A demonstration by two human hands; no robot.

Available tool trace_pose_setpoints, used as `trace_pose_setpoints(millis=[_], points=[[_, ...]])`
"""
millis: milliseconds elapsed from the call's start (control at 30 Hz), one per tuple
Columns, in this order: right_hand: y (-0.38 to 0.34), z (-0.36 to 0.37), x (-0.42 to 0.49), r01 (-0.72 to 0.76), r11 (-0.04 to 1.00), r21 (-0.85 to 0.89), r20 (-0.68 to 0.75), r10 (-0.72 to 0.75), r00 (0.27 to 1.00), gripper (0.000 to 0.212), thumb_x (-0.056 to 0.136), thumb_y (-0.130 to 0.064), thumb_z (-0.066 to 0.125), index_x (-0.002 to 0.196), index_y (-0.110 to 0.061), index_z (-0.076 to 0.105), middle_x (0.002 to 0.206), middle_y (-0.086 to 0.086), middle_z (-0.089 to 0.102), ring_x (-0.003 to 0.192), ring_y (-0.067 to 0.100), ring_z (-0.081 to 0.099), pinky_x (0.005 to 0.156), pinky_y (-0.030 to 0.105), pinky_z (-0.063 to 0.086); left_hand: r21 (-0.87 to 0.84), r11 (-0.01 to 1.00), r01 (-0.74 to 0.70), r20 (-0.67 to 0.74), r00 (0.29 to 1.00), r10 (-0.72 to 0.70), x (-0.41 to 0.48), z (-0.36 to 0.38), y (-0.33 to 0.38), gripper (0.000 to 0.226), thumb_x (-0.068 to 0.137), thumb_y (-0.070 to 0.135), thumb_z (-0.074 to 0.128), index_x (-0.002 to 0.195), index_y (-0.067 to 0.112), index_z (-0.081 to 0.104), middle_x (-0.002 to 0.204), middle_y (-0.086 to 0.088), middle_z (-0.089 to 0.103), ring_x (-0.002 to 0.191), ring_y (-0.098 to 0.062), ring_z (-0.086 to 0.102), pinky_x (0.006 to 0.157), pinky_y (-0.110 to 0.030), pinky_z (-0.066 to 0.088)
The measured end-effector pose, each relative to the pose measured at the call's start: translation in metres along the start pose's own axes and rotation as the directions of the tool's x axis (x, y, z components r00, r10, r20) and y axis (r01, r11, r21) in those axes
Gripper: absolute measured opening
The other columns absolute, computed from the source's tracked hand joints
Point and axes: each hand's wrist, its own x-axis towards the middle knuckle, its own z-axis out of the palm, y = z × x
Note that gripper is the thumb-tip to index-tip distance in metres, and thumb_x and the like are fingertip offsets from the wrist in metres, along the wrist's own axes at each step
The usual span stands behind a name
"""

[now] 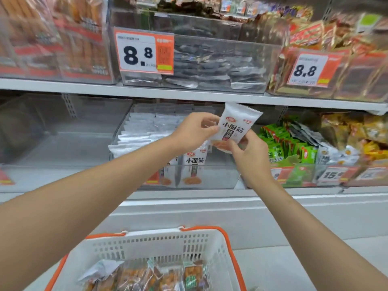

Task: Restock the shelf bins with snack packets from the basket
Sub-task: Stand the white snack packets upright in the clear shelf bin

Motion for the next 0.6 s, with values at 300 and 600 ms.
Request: trace_pose_setpoints(millis=[300, 600], points=[[0.030, 0.036, 0.034, -0.002, 0.937, -0.350, 0.209, 0.080, 0.975, 0.016, 0.085, -0.018, 0.066, 0.099, -0.011, 0.065, 0.101, 0.012, 0.071, 0.095, 0.034, 0.065, 0.073, 0.034, 0.052, 0.740, 0.658, -0.138, 0.341, 0.920, -0.191, 0.023, -0.037, -0.049, 0.087, 0.082, 0.075, 0.031, 0.152, 0.024, 0.029, 0.156, 0.003, 0.032, 0.141, -0.022, 0.035, 0.115, -0.045, 0.032], [0.033, 0.091, 0.081, -0.309, 0.893, -0.326, 0.311, 0.410, 0.857, 0.022, 0.092, -0.009, 0.057, 0.113, -0.003, 0.062, 0.122, 0.016, 0.063, 0.114, 0.034, 0.060, 0.081, 0.031, 0.046, 0.704, 0.707, -0.066, 0.301, 0.929, -0.213, 0.022, -0.043, -0.049, 0.095, 0.073, 0.077, 0.019, 0.152, 0.023, 0.029, 0.157, 0.004, 0.031, 0.143, -0.017, 0.031, 0.117, -0.041, 0.027]])
